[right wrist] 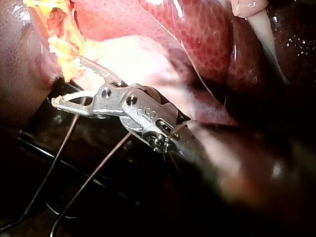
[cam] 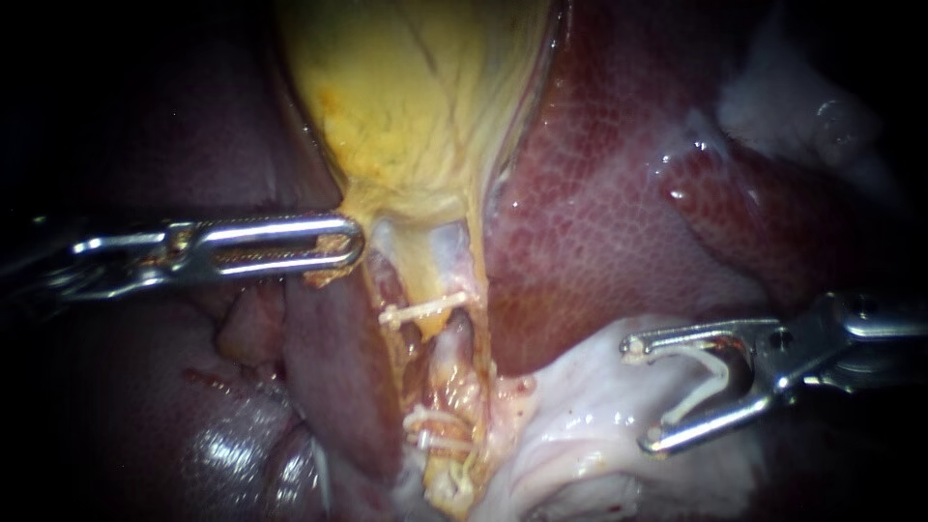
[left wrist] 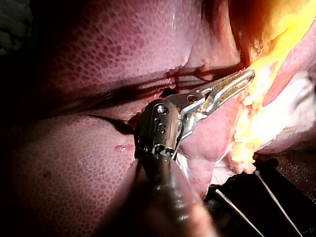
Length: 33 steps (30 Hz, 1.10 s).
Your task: Clipping first clip right tube
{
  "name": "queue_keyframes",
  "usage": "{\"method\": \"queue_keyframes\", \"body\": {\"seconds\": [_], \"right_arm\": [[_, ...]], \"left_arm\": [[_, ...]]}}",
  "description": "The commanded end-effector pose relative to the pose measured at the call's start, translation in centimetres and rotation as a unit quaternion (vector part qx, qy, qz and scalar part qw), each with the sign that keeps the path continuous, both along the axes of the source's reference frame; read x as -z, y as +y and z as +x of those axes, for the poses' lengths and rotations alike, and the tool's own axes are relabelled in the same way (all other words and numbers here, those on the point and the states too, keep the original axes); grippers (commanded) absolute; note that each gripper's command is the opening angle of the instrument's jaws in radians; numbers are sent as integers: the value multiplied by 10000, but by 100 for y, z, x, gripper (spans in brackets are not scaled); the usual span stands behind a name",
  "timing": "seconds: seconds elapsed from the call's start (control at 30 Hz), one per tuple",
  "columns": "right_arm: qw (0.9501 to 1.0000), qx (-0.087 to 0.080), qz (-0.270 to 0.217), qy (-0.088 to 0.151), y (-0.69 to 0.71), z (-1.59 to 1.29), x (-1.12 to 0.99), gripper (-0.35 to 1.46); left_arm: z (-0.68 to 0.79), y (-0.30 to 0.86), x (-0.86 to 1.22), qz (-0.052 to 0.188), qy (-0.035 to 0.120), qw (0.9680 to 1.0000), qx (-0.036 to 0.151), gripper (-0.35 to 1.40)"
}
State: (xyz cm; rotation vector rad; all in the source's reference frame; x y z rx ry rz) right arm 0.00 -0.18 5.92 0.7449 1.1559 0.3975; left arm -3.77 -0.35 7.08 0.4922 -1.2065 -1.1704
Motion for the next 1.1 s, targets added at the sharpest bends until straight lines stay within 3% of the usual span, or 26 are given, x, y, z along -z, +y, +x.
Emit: {"method": "queue_keyframes", "body": {"seconds": [0.03, 0.17, 0.4, 0.53, 0.7, 1.1], "right_arm": [[10000, 0, 0, 0, 0, 0, 0, 60], [10000, -2, 0, -1, 0, 1, 0, 60], [10000, -6, -5, -3, -1, 3, -1, 60], [10000, -18, -13, -11, -2, 8, -3, 60], [10000, -59, -51, -37, -6, 25, -18, 60], [9992, -299, -172, -210, -14, 86, -103, 60]], "left_arm": [[0, 0, 0, 1, -3, 10000, -2, -35], [9, 6, 7, 28, -29, 10000, -30, -35], [54, 32, 37, 122, -39, 9998, 151, -35], [71, 37, 49, 102, -48, 9997, 234, -35], [74, 36, 51, 98, -56, 9996, 245, -35], [74, 34, 52, 95, -53, 9996, 248, -35]]}}
